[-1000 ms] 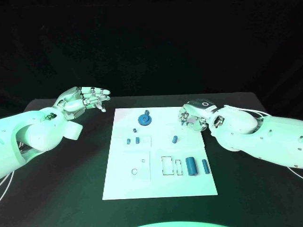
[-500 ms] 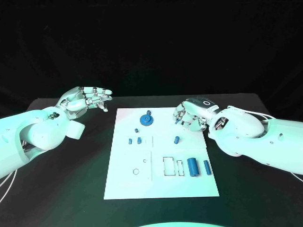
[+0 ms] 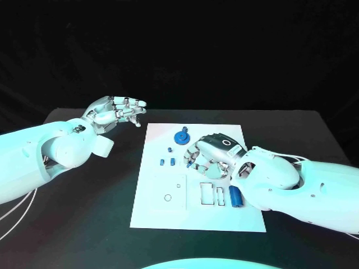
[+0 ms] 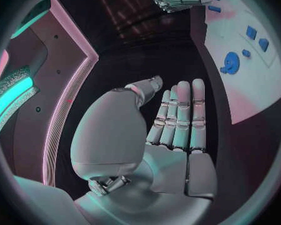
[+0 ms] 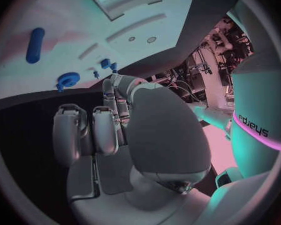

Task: Assemble the parts on the task board

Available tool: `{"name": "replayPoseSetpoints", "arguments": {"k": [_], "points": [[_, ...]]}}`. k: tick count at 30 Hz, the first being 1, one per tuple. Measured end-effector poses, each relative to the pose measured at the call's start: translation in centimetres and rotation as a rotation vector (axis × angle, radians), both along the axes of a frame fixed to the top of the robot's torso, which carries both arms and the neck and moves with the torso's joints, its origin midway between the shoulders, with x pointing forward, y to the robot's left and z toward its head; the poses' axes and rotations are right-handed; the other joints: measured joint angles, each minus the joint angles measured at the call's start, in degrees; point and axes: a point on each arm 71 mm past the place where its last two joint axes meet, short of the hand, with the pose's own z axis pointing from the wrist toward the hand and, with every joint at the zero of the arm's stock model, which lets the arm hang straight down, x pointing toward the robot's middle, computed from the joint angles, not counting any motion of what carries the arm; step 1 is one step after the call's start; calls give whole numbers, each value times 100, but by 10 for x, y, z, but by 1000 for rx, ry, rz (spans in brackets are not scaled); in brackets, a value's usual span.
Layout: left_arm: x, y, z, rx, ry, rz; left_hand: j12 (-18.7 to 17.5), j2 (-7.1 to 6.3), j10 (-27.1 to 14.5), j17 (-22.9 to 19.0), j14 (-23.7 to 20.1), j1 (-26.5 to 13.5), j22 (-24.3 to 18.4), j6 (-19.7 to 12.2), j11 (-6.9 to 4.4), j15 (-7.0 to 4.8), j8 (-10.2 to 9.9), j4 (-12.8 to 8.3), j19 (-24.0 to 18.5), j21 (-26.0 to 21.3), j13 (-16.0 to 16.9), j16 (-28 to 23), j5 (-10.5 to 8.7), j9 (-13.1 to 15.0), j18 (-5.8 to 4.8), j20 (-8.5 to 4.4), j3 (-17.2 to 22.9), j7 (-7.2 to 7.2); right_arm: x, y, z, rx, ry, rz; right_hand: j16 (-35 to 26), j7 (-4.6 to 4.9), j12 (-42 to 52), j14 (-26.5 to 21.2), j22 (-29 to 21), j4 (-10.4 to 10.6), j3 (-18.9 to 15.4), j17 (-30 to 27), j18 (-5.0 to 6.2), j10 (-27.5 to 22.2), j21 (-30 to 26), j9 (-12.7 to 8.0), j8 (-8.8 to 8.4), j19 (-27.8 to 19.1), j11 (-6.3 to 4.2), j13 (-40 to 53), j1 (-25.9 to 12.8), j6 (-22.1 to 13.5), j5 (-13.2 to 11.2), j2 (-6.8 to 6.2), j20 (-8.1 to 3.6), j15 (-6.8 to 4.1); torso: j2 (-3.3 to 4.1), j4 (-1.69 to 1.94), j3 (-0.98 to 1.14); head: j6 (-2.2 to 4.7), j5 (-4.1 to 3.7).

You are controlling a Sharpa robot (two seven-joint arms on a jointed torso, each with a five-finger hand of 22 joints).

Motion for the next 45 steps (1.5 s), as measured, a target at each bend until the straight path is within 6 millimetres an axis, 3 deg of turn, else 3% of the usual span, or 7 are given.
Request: {"name": "replayPoseSetpoints", "arguments": {"k": [8, 18, 32, 45], "points": [[0, -6, 0, -4, 1, -11, 0, 0, 0, 0, 0, 0, 0, 0, 0, 0, 0, 0, 0, 0, 0, 0, 0, 0, 0, 0, 0, 0, -11, 25, -24, -12, 38, 52, 0, -1, 1, 1, -1, -16, 15, -12, 0, 18, 0, 6, -12, 0, -18, -4, -24, -1, -4, -23, 0, 1, 5, 2, -3, -74, 120], [0, -10, 0, -7, 1, -19, 0, 0, 0, 0, 0, 0, -5, 0, 0, 0, 0, -16, 0, 0, 1, 0, 0, 1, 0, 0, -16, 0, -16, 36, -39, -40, 55, 70, 0, -9, 0, 1, -1, -16, 15, -25, 0, 18, 0, 7, 8, 0, -18, 0, -48, -12, -16, 1, 0, 1, 9, 4, 0, -152, 222], [0, -11, -1, -7, 3, -20, 0, 0, 0, 1, 0, 0, -10, 0, 0, 0, 0, -16, -1, -22, 1, 0, 0, -2, 0, 0, -16, 0, -15, 37, -43, -73, 55, 69, 0, 3, -10, 1, -2, -32, 31, -24, 0, 19, 0, 10, 6, 0, -19, 0, -54, -1, -27, 6, 0, 2, 9, 1, 3, -219, 259], [0, -10, -1, -5, 4, -18, 0, 0, 0, 1, 0, 0, -9, 0, 0, 0, 0, -16, 0, -22, 1, 0, 0, -4, 0, 0, -16, 0, -15, 35, -45, -103, 60, 64, 0, 3, -12, 3, -3, -33, 31, -24, 0, 39, -1, 15, 0, 0, -39, -5, -69, -1, -47, -10, 0, 3, 9, -2, 3, -235, 259]]}}
